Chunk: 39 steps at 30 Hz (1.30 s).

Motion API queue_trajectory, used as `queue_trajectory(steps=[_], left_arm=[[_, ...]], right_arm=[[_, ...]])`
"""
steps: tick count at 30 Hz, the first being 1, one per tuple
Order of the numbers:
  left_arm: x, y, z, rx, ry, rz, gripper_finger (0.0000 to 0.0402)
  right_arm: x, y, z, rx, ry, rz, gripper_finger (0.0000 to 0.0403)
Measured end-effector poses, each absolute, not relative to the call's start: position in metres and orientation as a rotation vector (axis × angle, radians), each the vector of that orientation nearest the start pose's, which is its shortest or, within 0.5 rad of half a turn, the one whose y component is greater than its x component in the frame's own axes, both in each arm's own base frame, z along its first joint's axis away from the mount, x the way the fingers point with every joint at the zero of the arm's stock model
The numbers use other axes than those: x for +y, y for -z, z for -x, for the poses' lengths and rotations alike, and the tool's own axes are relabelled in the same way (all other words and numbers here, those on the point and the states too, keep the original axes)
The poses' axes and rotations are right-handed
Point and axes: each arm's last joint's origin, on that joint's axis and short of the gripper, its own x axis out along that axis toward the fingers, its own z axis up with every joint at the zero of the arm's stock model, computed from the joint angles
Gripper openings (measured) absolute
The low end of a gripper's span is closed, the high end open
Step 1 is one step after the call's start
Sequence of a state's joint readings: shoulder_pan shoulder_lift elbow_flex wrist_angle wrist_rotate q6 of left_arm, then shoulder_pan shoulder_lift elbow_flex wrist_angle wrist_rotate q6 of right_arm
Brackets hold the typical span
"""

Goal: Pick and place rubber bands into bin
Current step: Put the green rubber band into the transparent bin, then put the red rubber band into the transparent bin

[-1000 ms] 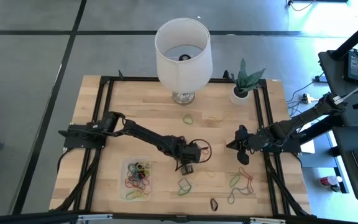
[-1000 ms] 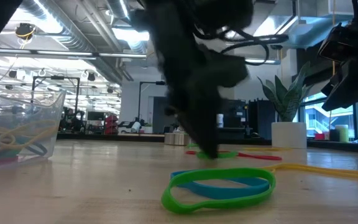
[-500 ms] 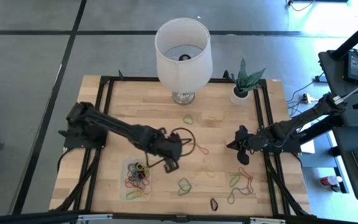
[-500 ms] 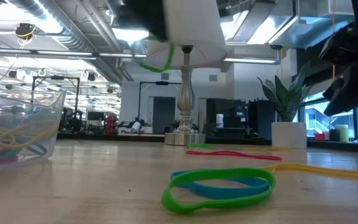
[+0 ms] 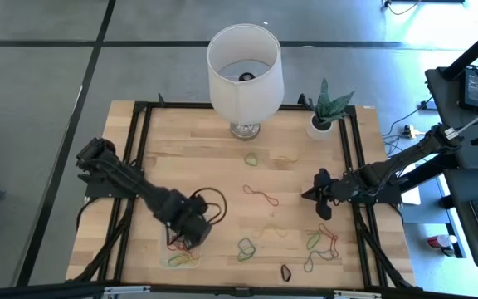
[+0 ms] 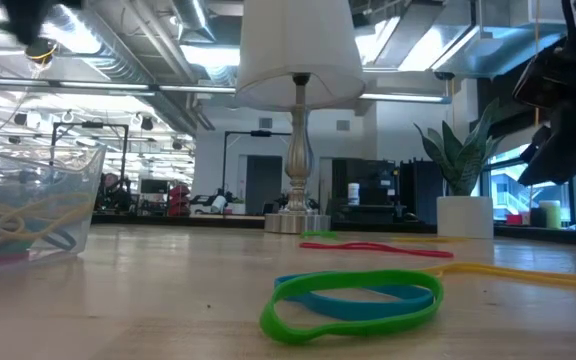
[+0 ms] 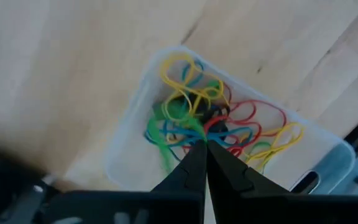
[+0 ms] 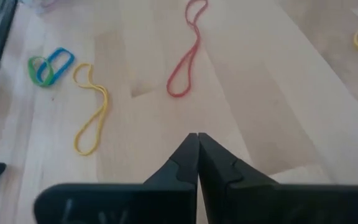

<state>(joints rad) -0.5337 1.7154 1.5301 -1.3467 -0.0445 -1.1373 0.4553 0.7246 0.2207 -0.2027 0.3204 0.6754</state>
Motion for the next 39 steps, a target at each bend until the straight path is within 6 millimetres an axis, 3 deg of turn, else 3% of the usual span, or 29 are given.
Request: queue_trajectory(steps=[7, 13, 22, 32, 39], left_arm=[[-0.186, -0.241, -0.255, 1.449, -0.449, 0.506, 0.0002], [-0.199, -0.210, -0.251, 1.433, -0.321, 0.584, 0.0002], [-0.207, -0.186, -0.235, 1.519, -0.224, 0.562, 0.0019], [-0.203, -0.181, -0.233, 1.549, -0.193, 0.516, 0.0133], [-0.190, -0.201, -0.231, 1.519, -0.141, 0.519, 0.0151]], right_arm=[[0.053, -0.153, -0.130, 0.636, 0.086, -0.395, 0.0010], [0.055, -0.157, -0.133, 0.587, 0.089, -0.471, 0.0010], [0.053, -0.164, -0.137, 0.468, 0.164, -0.534, 0.0010], [0.054, -0.167, -0.138, 0.461, 0.174, -0.581, 0.0003], [0.058, -0.202, -0.146, 0.574, 0.226, -0.527, 0.0002]])
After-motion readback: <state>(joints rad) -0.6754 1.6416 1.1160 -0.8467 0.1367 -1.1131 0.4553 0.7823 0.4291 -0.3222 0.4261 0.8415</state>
